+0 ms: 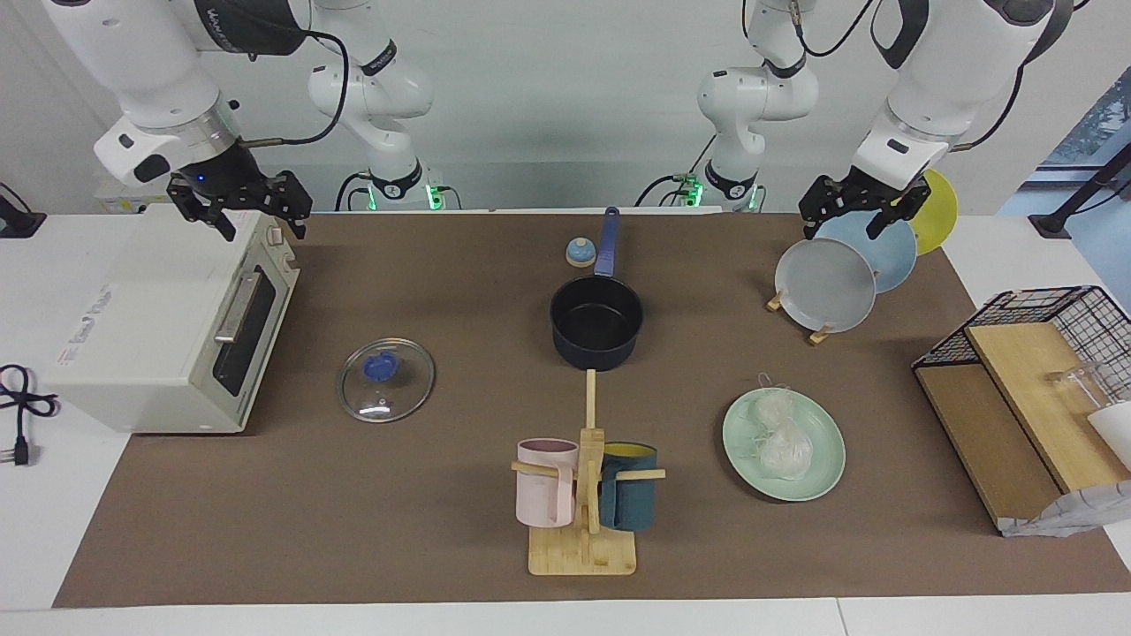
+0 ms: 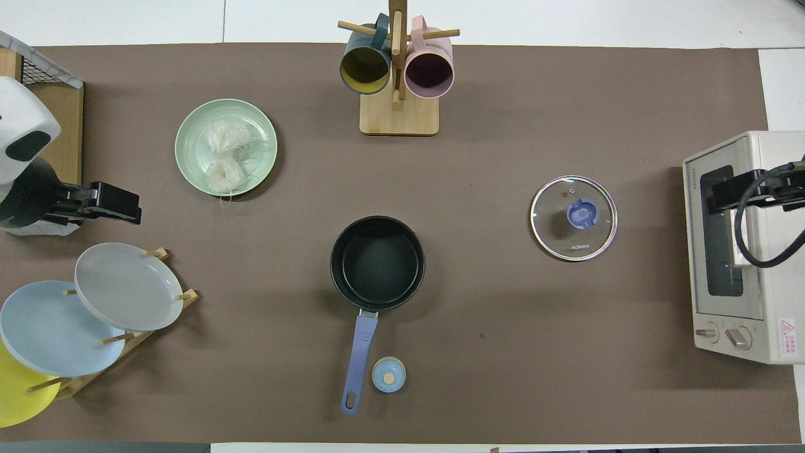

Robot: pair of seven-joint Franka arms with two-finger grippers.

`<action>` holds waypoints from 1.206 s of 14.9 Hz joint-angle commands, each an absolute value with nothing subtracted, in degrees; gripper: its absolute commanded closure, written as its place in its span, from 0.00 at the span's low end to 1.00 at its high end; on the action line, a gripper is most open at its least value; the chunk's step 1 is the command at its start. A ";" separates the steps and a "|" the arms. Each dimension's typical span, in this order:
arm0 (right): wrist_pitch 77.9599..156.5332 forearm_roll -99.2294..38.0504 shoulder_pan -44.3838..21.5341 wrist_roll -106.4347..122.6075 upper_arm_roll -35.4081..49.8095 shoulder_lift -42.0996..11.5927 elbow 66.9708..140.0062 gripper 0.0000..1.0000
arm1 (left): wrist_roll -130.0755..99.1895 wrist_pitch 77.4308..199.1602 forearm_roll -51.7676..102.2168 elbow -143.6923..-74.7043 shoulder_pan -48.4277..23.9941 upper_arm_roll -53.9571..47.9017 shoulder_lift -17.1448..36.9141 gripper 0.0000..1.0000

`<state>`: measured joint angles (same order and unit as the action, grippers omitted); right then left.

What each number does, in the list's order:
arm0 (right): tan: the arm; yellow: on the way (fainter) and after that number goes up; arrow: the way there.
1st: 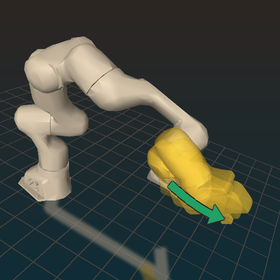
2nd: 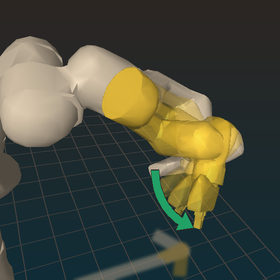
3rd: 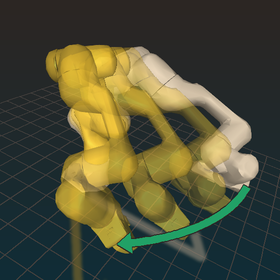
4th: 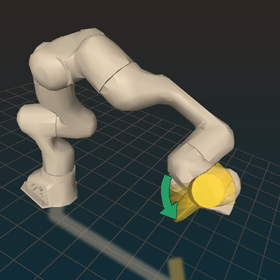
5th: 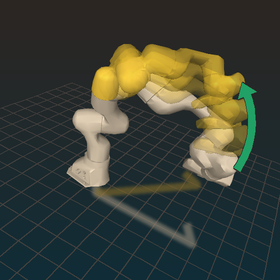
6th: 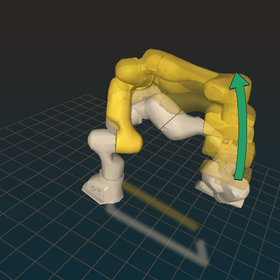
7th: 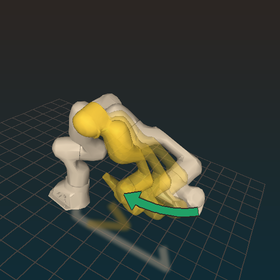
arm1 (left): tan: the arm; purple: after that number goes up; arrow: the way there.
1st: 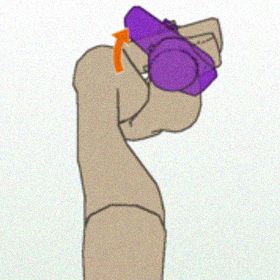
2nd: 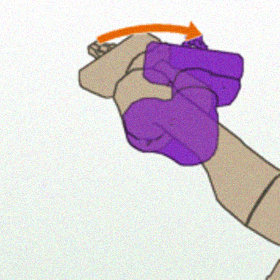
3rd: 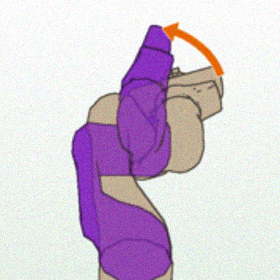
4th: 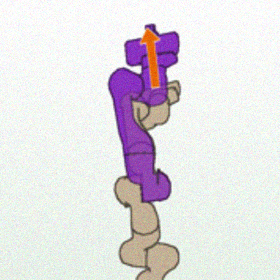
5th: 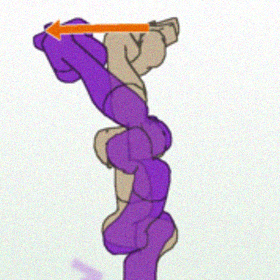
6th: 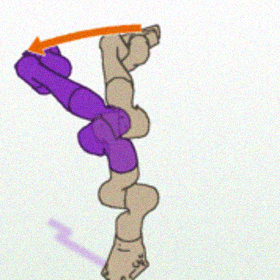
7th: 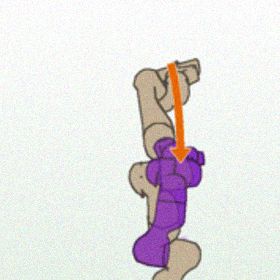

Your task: Transfer vermicelli from plate to pot

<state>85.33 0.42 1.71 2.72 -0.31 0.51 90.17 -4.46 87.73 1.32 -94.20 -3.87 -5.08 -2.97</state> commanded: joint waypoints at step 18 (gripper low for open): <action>95.96 -1.14 0.45 0.97 1.23 0.18 94.39 0.00 | -4.57 90.79 0.70 -94.04 -4.57 -5.45 -2.64 0.00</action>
